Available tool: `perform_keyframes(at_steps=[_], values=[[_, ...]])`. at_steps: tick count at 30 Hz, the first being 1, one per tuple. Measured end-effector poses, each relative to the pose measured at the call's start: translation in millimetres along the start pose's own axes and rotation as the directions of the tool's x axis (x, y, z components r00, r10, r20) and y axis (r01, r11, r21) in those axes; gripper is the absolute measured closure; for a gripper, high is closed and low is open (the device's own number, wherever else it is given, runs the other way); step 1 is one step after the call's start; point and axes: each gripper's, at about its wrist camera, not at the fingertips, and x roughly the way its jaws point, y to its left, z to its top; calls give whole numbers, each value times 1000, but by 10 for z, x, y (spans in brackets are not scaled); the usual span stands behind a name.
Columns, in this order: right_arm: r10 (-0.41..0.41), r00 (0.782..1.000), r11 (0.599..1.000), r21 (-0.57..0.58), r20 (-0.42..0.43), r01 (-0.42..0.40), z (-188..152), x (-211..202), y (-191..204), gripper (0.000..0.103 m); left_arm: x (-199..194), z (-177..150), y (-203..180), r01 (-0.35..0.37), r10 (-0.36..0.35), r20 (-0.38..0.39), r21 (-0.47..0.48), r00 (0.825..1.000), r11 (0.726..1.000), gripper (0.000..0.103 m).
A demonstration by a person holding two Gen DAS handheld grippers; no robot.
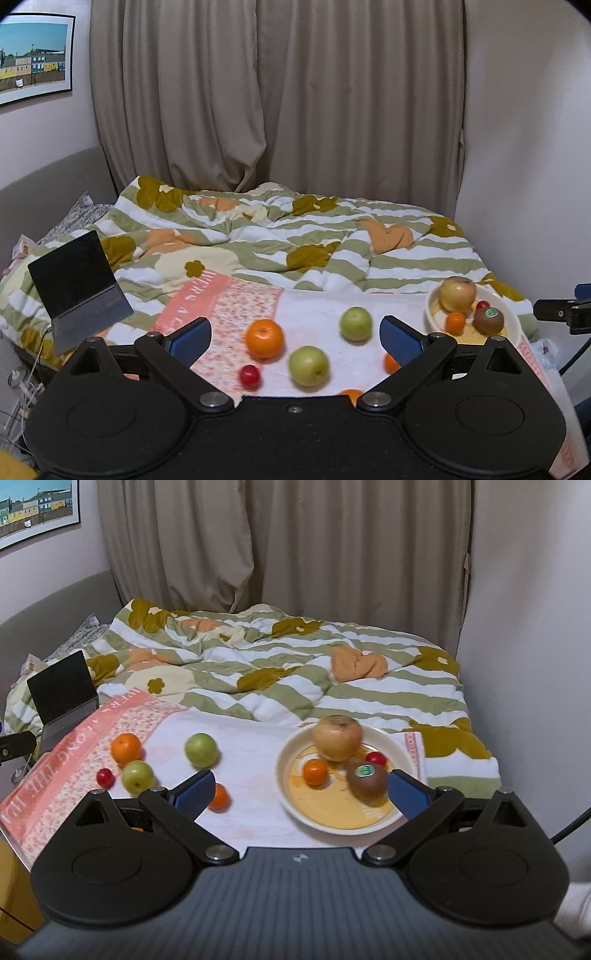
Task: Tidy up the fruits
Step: 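Pull both tools back from the bowl toward the remaining fruits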
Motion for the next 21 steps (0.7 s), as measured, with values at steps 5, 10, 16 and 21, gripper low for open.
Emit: perform_keyframes(at_steps=[5, 10, 16, 21], values=[[-43, 999, 998, 46, 6, 43, -51, -49, 378, 0, 56, -42, 352, 40, -39, -15, 33, 999, 999, 3], [-87, 996, 991, 104, -15, 88, -141, 1, 741, 0, 227, -86, 668, 87, -84, -47, 64, 995, 994, 4], [-133, 991, 980, 144, -30, 136, -292, 147, 1198, 0, 507, -137, 1007, 155, -144, -91, 124, 985, 980, 4], [-130, 989, 973, 181, -69, 140, -390, 401, 1489, 0, 861, -200, 1145, 200, -175, -148, 174, 973, 964, 4]])
